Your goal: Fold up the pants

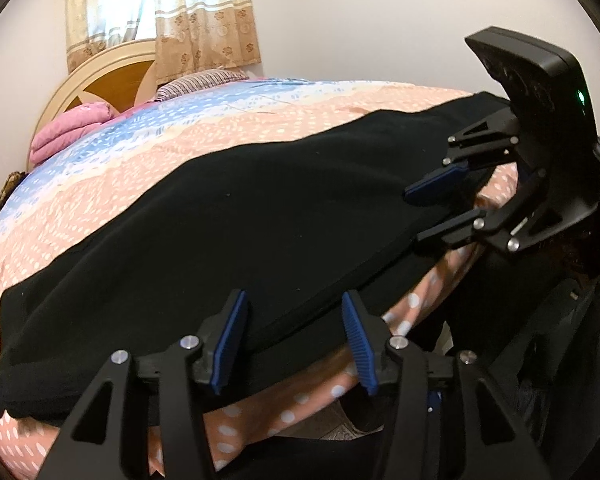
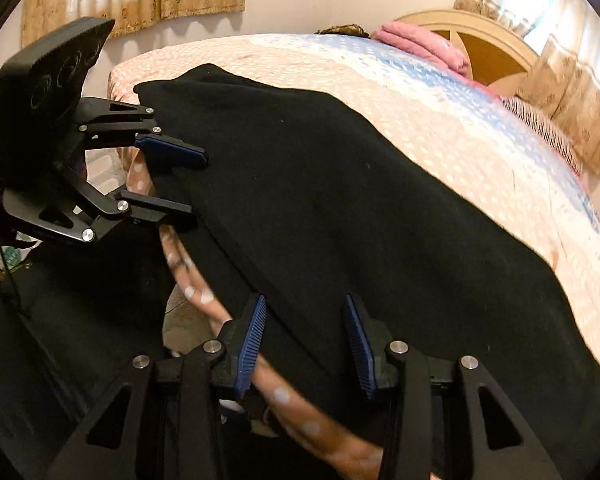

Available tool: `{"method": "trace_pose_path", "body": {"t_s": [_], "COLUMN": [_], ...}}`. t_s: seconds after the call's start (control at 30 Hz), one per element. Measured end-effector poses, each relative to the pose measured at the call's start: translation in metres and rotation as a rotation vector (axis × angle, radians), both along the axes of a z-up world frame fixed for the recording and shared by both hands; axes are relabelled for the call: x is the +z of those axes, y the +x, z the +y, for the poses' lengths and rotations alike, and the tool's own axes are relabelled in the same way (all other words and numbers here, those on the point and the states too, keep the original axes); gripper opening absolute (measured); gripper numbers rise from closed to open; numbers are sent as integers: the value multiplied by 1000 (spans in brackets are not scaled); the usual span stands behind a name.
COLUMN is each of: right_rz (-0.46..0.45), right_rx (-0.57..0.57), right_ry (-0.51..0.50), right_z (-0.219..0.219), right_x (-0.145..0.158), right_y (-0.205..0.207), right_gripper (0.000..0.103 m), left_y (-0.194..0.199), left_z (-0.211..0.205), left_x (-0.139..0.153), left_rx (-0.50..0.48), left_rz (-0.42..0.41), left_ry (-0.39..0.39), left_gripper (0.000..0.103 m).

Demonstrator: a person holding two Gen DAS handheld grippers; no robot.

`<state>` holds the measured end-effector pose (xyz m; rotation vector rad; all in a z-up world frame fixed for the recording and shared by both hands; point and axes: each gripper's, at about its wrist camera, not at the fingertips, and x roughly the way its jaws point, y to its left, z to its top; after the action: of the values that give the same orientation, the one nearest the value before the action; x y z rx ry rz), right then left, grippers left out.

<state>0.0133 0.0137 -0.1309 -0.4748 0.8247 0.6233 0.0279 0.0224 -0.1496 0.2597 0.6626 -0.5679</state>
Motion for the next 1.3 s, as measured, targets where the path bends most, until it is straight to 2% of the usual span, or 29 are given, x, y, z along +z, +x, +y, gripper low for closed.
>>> {"method": "trace_pose_path", "body": {"t_s": [0.03, 0.1, 0.17, 0.2, 0.23, 0.3, 0.4, 0.5, 0.6, 0.73, 0.77, 0.8, 0.83, 0.87, 0.9, 1.0, 1.07, 1.17, 1.3], "right_rz": [-7, -8, 0, 0, 0, -6, 6, 34, 3, 3, 0, 3, 10, 16, 26, 26, 16, 0, -15], "right_rx": [0, -9, -9, -8, -5, 2, 16, 35, 46, 32, 33, 35, 33, 32, 32, 20, 14, 7, 6], "right_ry": [-4, 8, 40, 50, 63, 69, 72, 43, -33, 14, 20, 24, 30, 42, 59, 105, 119, 134, 123], "right_z": [2, 0, -3, -4, -5, -11, -11, -8, 2, -4, -6, -9, -12, -14, -15, -24, -25, -25, -21], "right_x": [1, 6, 14, 18, 23, 31, 32, 20, 3, 6, 7, 8, 9, 8, 9, 13, 15, 19, 19], "right_y": [0, 0, -2, -4, -6, -14, -21, -27, -30, -26, -25, -26, -26, -27, -27, -27, -26, -24, -24], "right_gripper": [34, 5, 3, 3, 3, 3, 3, 3, 3, 4, 9, 21, 27, 35, 35, 35, 35, 35, 35], "left_y": [0, -1, -3, -3, -3, -3, -6, -9, -12, -3, 2, 4, 7, 8, 11, 23, 37, 53, 76], "left_z": [1, 1, 2, 4, 6, 9, 11, 12, 18, 47, 61, 73, 88, 102, 116, 160, 183, 201, 198], "left_x": [-1, -1, 0, 1, 1, 2, 3, 2, 6, 17, 22, 25, 29, 33, 37, 41, 36, 27, 15], "left_rx": [0, -6, -17, -15, -16, -19, -39, -46, -46, 71, 121, 154, 196, 239, 287, 422, 491, 509, 490], "left_rz": [-1, -10, -7, -4, -1, 3, 16, 19, 24, -8, -11, -15, -27, -42, -58, -76, -36, 15, 90], "left_ry": [-4, 0, -8, -16, -19, -15, -19, -6, -26, -16, -26, -37, -52, -59, -61, -66, -65, -92, -139], "left_gripper": [52, 52, 51, 45, 33, 22, 20, 20, 20, 27, 30, 40, 49, 53, 57, 58, 58, 57, 57]}}
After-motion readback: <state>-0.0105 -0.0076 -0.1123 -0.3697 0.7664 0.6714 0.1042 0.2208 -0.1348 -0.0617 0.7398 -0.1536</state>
